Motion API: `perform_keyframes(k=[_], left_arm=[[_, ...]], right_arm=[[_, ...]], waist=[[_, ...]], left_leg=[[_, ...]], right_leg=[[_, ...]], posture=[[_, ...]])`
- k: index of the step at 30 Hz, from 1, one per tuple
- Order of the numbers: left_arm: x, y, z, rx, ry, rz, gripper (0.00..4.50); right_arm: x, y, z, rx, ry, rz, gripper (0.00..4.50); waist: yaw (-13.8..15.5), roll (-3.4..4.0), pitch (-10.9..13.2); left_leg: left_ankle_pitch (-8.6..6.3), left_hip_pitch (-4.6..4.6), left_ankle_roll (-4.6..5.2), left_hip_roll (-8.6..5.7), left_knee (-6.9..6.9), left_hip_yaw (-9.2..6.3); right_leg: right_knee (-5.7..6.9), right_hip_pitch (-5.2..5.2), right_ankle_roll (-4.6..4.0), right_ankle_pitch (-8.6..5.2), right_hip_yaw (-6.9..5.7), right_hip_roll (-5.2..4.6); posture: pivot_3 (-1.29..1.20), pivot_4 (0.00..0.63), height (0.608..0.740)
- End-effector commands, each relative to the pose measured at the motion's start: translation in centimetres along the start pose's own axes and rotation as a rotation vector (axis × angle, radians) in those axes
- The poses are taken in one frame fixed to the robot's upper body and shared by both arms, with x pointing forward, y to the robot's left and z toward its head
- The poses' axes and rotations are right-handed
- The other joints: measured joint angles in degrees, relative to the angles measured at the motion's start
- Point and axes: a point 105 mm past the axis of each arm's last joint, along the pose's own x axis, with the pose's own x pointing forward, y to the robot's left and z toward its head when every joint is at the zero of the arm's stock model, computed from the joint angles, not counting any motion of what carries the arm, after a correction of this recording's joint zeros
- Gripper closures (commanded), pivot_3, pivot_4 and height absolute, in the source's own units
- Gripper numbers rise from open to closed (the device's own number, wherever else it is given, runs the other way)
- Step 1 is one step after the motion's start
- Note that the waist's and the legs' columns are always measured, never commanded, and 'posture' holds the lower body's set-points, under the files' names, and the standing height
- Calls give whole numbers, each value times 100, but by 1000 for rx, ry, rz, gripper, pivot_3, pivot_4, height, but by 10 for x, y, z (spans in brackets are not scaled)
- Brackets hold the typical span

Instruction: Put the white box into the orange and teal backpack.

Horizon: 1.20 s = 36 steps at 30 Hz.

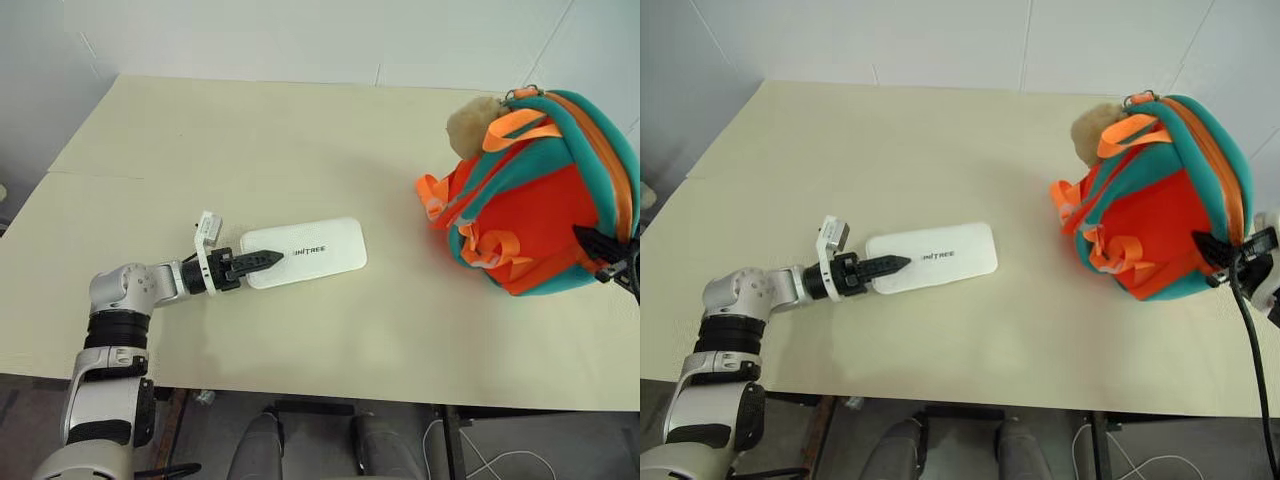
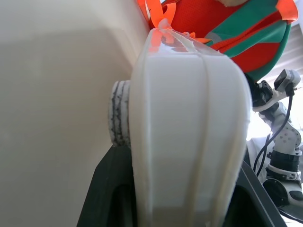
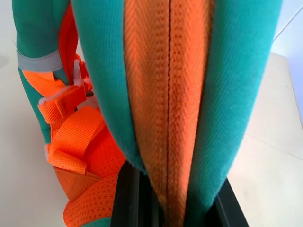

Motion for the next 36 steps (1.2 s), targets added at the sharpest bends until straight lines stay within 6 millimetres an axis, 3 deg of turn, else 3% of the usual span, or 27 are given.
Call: perform_keyframes(k=[1,10,15,18,21,23,26,33,36], left_arm=[[6,-2,1,8,28,-18,3263],[13,-2,2,7,48,-39,3263],[17,2,1,1,59,-42,3263],[19,4,2,3,72,-43,3263],[18,6,3,2,76,-41,3263],[17,7,3,4,84,-38,3263],[17,8,3,9,93,-38,3263],[15,7,6,11,79,-41,3263],[11,6,7,16,73,-34,3263]], right_arm=[[-2,0,-4,3,-29,-6,3153],[-17,-15,19,-51,-84,-144,46],[-38,-22,22,-53,-72,-233,15],[-54,-20,37,9,-120,-231,15],[-63,-2,54,71,-158,-148,15],[-70,21,67,88,-174,-36,15],[-75,42,75,96,-160,39,15],[-39,94,65,230,-151,197,15],[-9,97,54,219,-122,148,15]], waist=[[-5,0,0],[1,0,0],[17,0,0],[20,0,0],[7,0,0],[6,0,0],[-3,-1,0],[-13,-11,-3],[-18,-12,-3]], left_leg=[[0,0,0,0,3,0],[0,-3,1,-1,2,-3],[-1,-5,1,-1,-2,-4],[-1,-6,2,-3,0,-4],[-2,-4,3,-3,-2,-5],[-2,-3,3,-1,-3,-6],[-2,-3,3,1,-11,-6],[-3,-5,5,4,-11,-5],[-3,-7,5,5,-11,-5]], right_leg=[[-1,3,1,1,0,0],[0,-1,4,4,1,0],[-3,-1,4,3,0,0],[-4,0,4,3,0,-2],[-4,3,4,3,0,-1],[-4,2,3,3,-1,0],[-8,2,1,2,-2,1],[-28,7,-2,7,-3,-2],[-33,3,-3,9,-3,-2]], posture=[[0,150,740],[0,150,740],[0,150,740],[0,150,740],[0,150,740],[0,150,740],[0,150,740],[0,150,740],[0,150,740]])
